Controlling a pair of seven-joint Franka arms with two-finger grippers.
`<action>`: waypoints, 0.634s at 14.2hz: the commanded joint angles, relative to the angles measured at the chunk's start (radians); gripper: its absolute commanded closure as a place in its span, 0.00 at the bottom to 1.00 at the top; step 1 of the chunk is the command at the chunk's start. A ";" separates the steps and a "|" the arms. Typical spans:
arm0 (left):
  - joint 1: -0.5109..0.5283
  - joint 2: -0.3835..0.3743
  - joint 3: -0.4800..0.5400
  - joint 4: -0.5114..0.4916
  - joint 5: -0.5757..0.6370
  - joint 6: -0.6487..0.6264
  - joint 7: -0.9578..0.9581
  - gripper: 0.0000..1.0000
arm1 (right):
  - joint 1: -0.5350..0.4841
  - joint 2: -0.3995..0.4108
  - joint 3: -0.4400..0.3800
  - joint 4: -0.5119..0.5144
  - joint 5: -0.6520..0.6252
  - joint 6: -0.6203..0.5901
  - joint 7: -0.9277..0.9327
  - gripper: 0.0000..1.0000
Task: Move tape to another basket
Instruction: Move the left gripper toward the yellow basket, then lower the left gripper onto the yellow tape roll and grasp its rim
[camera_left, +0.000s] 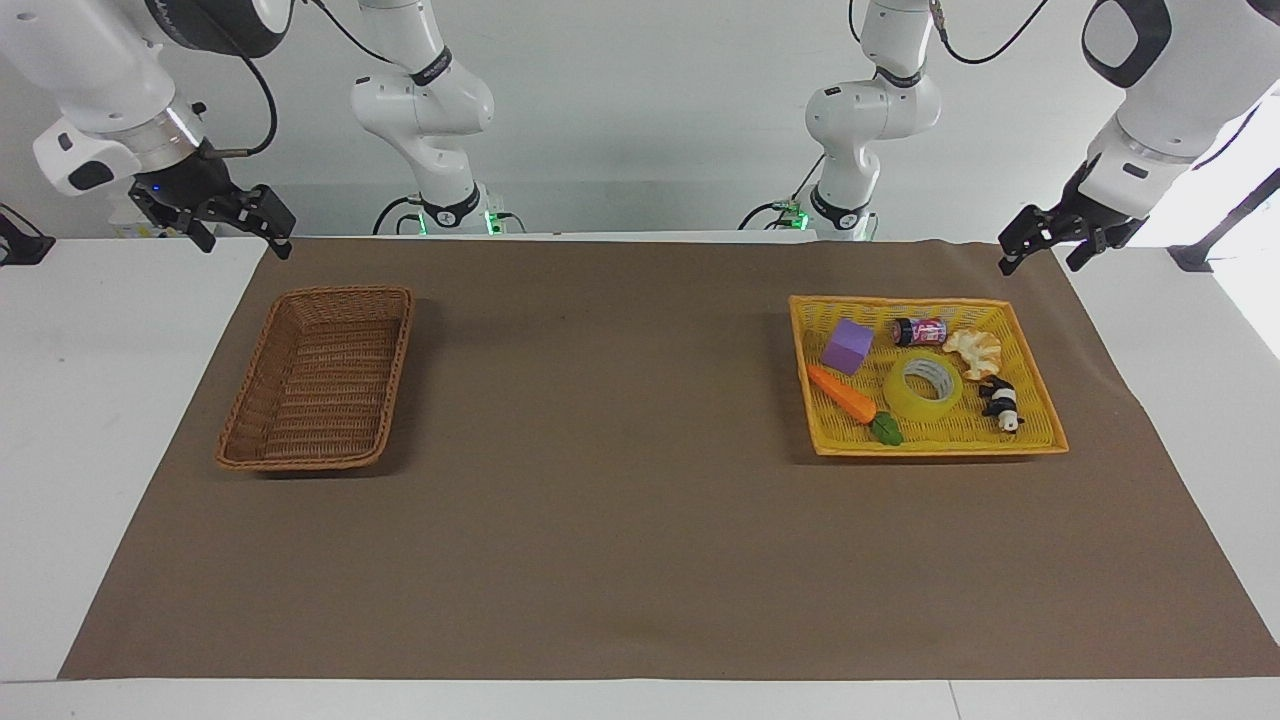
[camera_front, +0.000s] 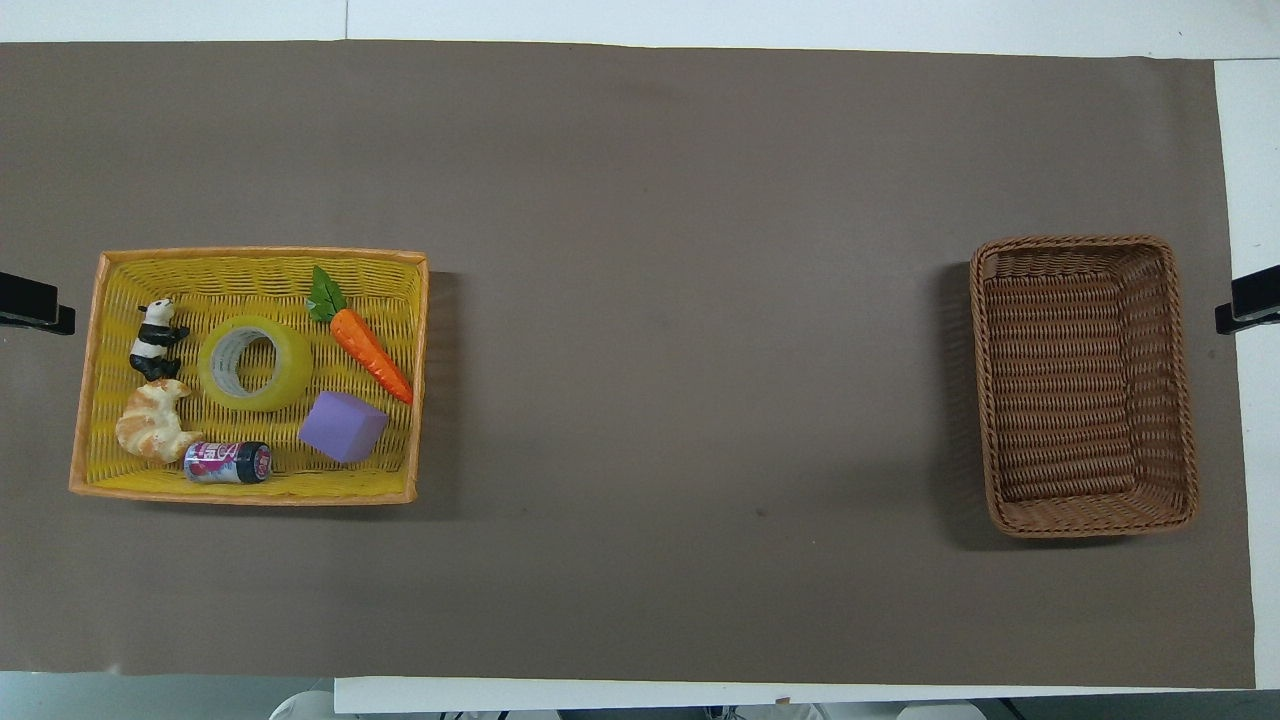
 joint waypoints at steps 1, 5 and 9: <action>0.035 -0.093 -0.003 -0.296 0.018 0.231 0.026 0.01 | -0.005 -0.021 0.004 -0.026 -0.013 0.010 -0.013 0.00; 0.022 0.029 -0.005 -0.466 0.016 0.547 0.011 0.01 | -0.004 -0.021 0.004 -0.026 -0.010 0.010 -0.013 0.00; 0.020 0.053 -0.005 -0.480 0.018 0.557 0.022 0.01 | -0.004 -0.021 0.004 -0.024 -0.010 0.010 -0.013 0.00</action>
